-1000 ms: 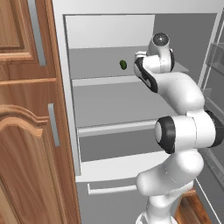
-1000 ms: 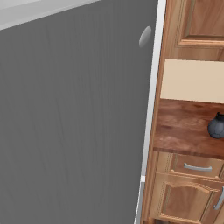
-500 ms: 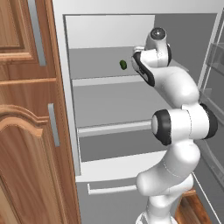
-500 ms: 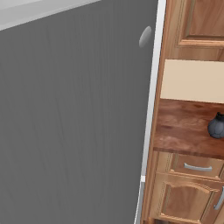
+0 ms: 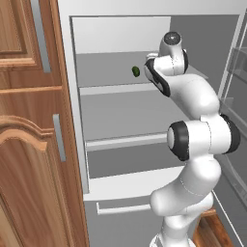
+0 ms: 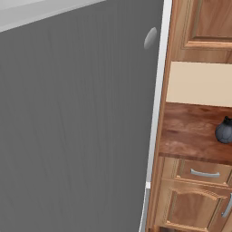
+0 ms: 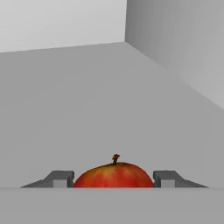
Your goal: Move the apple and pickle from the top shelf to the second highest shelf to make space. Then, place the pitcher from the counter on the cleared top shelf.
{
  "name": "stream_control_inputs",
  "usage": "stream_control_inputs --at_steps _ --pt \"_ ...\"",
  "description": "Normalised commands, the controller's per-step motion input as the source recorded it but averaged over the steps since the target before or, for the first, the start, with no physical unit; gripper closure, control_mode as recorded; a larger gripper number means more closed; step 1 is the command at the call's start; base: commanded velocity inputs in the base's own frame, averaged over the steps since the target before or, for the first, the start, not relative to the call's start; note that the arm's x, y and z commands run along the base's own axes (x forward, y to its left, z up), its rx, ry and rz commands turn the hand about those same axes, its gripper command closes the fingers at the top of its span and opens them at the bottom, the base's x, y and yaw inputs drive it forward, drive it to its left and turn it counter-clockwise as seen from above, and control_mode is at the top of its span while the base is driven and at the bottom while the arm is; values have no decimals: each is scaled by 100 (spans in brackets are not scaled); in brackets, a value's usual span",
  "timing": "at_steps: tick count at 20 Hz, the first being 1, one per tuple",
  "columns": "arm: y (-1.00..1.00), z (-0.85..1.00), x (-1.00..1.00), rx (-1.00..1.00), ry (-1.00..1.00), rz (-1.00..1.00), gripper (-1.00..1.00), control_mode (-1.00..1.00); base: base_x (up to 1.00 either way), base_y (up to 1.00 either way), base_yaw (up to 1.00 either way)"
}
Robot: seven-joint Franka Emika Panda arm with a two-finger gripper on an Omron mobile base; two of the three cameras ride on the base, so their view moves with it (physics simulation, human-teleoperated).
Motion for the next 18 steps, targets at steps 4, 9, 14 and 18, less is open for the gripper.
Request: stream_control_inputs --at_steps 4,9,14,18 --pt "0 -6 0 0 0 0 100 -100 0 0 0" --pt "12 -45 -54 -5 2 0 100 -100 0 0 0" --pt "26 -7 -100 -5 0 4 100 -100 0 0 0" --pt "19 0 -100 -7 0 11 100 -100 0 0 0"
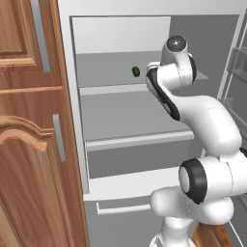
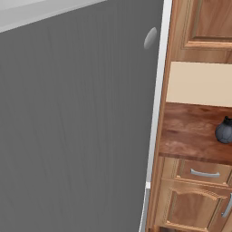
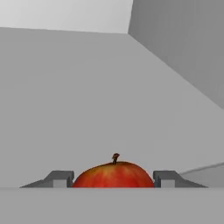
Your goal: Move the apple and pickle from the top shelf to the second highest shelf to make space. Then, place the pitcher from the counter on the cleared top shelf.
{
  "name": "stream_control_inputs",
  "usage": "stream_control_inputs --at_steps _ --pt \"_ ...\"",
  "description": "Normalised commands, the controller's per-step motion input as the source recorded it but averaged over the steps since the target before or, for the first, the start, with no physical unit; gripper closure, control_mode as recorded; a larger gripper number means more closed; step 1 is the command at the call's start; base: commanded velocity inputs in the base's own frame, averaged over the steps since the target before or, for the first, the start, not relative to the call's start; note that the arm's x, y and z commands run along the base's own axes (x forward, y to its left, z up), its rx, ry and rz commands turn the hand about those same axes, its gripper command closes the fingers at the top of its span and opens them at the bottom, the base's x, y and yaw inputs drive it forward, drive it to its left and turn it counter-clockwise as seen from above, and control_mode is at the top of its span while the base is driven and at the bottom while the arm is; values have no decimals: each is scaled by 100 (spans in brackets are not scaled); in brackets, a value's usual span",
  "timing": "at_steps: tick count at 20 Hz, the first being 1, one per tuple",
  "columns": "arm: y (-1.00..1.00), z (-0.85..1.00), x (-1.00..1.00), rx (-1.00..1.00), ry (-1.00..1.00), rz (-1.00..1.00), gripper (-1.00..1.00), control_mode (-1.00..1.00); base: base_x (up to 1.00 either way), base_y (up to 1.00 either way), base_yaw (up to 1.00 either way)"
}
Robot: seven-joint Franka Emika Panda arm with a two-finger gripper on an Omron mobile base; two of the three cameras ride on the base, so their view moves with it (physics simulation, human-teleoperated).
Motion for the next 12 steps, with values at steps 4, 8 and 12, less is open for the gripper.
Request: stream_control_inputs --at_steps 4,8,12 --pt "23 0 -100 -3 0 15 100 -100 0 0 0" --pt "30 -8 -100 -1 0 15 100 -100 0 0 0" --pt "40 -31 -97 -1 5 11 100 -100 0 0 0"
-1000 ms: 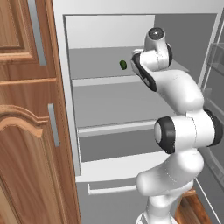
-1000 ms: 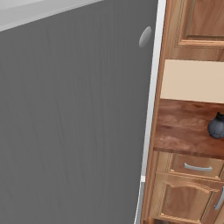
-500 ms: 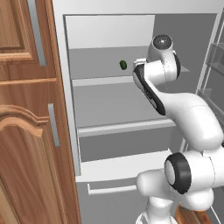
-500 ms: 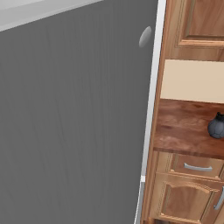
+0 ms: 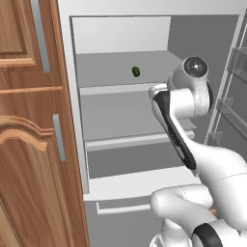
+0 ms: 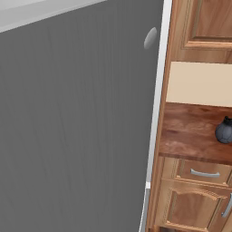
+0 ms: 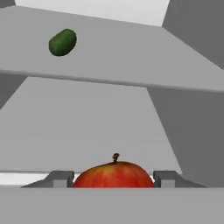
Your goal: Move the apple and pickle from the top shelf to the second highest shelf to make space. Then, place the pitcher from the counter on the cleared top shelf.
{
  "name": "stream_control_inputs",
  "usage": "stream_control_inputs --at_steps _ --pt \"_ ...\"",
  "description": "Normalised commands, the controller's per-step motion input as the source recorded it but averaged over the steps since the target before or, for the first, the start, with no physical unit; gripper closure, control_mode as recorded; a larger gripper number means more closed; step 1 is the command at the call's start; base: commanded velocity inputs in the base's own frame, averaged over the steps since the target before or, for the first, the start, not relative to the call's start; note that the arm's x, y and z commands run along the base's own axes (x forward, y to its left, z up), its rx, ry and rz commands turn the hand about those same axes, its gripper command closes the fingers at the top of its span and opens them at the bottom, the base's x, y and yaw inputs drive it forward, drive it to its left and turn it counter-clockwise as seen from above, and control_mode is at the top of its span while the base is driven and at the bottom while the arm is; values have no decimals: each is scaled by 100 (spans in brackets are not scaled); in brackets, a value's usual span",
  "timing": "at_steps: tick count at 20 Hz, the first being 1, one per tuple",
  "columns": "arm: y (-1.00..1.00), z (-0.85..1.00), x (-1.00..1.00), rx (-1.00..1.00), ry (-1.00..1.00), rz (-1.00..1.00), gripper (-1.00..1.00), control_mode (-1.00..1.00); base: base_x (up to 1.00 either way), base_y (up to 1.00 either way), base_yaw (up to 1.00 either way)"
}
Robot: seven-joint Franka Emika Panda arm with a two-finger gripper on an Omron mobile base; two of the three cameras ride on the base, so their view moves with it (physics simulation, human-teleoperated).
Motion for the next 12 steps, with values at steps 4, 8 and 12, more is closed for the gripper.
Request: stream_control_inputs --at_steps 4,8,12 --pt "35 -58 -74 -5 11 6 100 -100 0 0 0" --pt "10 -74 -36 -3 11 3 100 -100 0 0 0" --pt "0 -60 -2 0 3 0 100 -100 0 0 0"
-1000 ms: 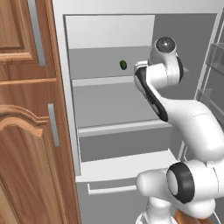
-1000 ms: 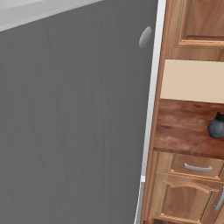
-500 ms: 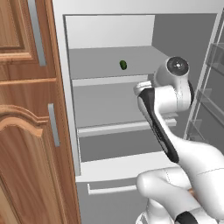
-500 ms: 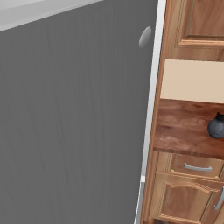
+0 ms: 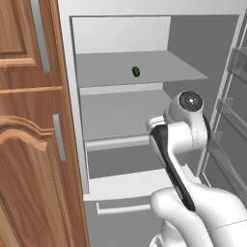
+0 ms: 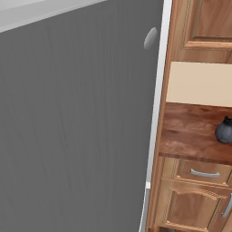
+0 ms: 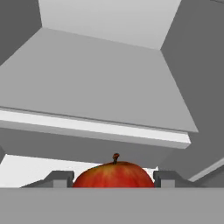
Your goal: Move the apple and pickle from the top shelf to the second highest shelf to make space. Then, place the pitcher from the counter on the cleared top shelf.
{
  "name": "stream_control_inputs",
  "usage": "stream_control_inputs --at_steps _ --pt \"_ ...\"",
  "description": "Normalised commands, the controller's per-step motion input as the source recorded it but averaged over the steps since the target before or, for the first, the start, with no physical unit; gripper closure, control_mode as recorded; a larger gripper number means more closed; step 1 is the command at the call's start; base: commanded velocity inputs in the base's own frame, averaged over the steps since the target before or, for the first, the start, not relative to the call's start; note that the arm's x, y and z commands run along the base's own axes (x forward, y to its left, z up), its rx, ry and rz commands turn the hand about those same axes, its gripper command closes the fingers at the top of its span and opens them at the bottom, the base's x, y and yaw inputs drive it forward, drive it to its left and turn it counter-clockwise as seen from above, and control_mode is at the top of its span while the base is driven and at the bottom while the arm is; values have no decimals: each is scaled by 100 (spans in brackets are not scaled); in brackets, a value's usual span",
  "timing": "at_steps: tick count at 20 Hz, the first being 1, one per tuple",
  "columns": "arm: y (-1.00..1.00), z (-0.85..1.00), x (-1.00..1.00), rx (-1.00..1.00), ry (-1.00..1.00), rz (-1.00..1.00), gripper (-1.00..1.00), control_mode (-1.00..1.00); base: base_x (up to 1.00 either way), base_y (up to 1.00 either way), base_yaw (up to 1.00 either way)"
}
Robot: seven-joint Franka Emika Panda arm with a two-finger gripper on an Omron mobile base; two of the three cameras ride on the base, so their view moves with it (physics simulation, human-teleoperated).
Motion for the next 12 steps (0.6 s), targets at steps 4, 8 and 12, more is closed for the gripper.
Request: stream_control_inputs --at_steps 4,8,12 --pt "0 -28 6 0 0 0 100 -100 0 0 0" --pt "0 -2 30 0 0 0 100 -100 0 0 0" --pt "0 0 53 0 0 0 100 -100 0 0 0"
